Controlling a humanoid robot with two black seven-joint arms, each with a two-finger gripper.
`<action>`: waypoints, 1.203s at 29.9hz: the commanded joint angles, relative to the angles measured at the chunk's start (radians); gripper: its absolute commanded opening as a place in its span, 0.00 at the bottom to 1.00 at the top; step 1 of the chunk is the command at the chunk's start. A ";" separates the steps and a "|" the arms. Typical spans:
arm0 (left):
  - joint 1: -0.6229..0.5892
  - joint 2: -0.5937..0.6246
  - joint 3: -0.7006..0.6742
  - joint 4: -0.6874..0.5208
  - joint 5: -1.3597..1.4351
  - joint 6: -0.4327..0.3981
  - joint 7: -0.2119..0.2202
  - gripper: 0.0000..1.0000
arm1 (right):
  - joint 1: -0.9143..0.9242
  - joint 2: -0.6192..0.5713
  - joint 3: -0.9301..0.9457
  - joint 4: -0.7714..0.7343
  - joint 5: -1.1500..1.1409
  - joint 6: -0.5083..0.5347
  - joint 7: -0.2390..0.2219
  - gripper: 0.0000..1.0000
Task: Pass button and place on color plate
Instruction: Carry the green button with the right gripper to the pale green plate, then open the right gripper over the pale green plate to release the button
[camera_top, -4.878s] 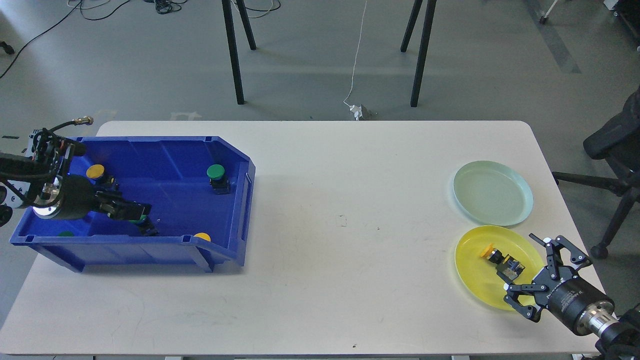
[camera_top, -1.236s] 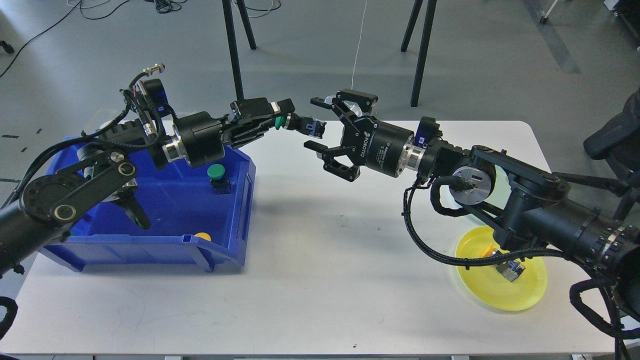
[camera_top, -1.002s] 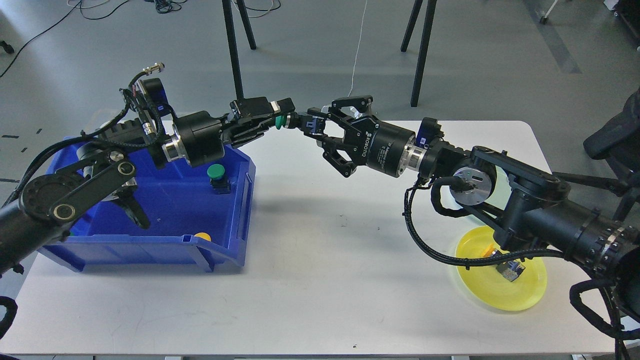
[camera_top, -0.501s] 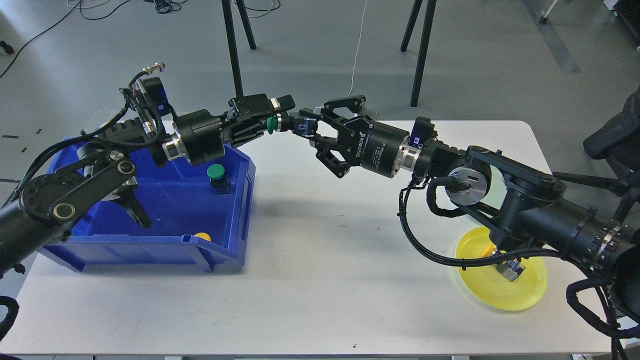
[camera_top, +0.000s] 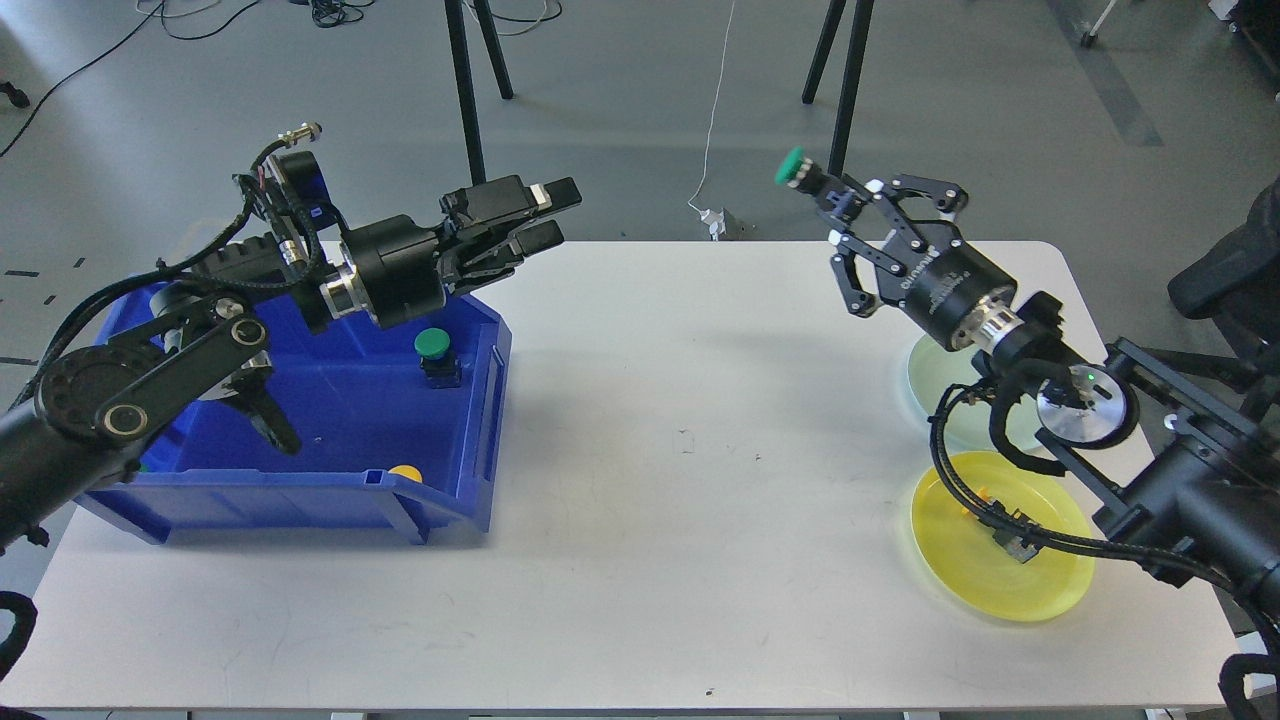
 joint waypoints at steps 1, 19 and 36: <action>0.001 0.000 0.000 0.002 0.000 0.000 0.000 0.82 | -0.149 -0.016 0.143 0.080 0.005 -0.196 -0.003 0.00; 0.001 0.000 0.000 0.000 -0.069 0.000 0.000 0.82 | -0.158 -0.010 0.105 0.020 0.004 -0.442 -0.102 0.51; -0.010 0.077 -0.001 0.066 -0.719 -0.025 0.000 0.85 | 0.084 -0.177 -0.033 0.046 -0.011 0.360 -0.111 0.98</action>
